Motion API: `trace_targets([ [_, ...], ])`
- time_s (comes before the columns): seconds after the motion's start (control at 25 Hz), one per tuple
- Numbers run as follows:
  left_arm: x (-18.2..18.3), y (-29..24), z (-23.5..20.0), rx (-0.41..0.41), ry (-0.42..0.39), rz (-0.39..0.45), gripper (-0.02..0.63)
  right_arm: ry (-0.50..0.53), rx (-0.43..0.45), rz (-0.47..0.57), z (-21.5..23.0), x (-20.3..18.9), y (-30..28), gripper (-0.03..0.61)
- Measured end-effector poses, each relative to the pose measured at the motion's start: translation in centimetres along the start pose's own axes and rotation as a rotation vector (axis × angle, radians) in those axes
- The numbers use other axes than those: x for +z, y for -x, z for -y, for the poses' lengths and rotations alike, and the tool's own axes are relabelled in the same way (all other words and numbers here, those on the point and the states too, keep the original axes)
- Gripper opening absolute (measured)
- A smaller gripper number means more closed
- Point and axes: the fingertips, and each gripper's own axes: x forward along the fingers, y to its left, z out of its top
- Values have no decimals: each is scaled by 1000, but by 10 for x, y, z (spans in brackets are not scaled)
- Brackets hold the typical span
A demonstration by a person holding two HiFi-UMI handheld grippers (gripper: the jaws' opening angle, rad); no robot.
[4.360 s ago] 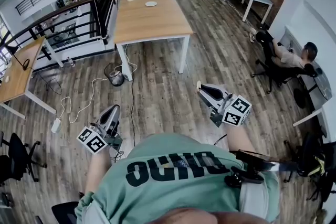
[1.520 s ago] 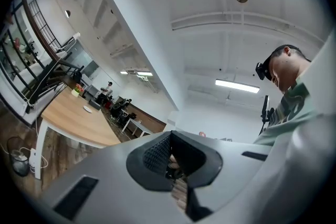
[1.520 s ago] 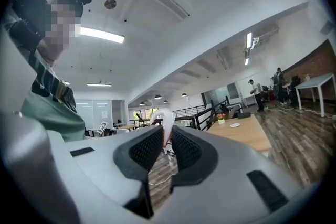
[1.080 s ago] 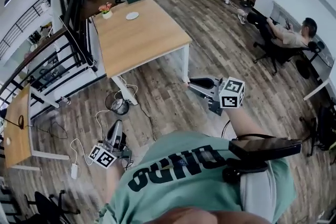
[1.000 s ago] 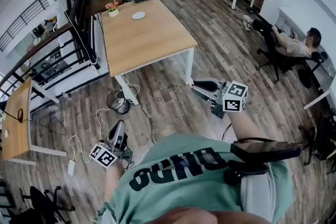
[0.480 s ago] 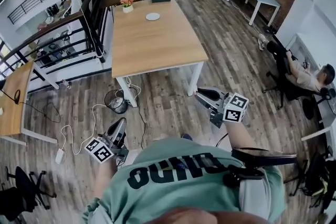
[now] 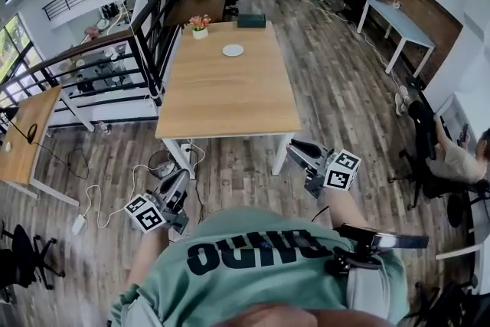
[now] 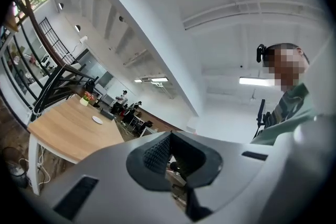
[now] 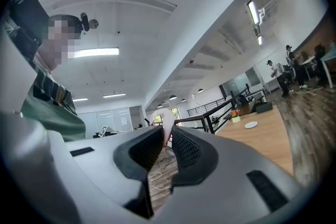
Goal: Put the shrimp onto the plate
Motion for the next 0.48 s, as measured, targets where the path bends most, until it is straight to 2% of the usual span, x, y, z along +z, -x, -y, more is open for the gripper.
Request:
trace_targets([
  [0.12, -7, -33, 10, -4, -26, -23, 3, -6, -6, 11, 27, 8, 22, 55],
  [0.28, -13, -68, 4, 6, -17, -31, 3, 1, -25, 33, 58, 21, 48, 55],
  [0.48, -22, -119, 11, -30, -18, -48, 3, -2, -66, 57, 92, 27, 88, 55],
])
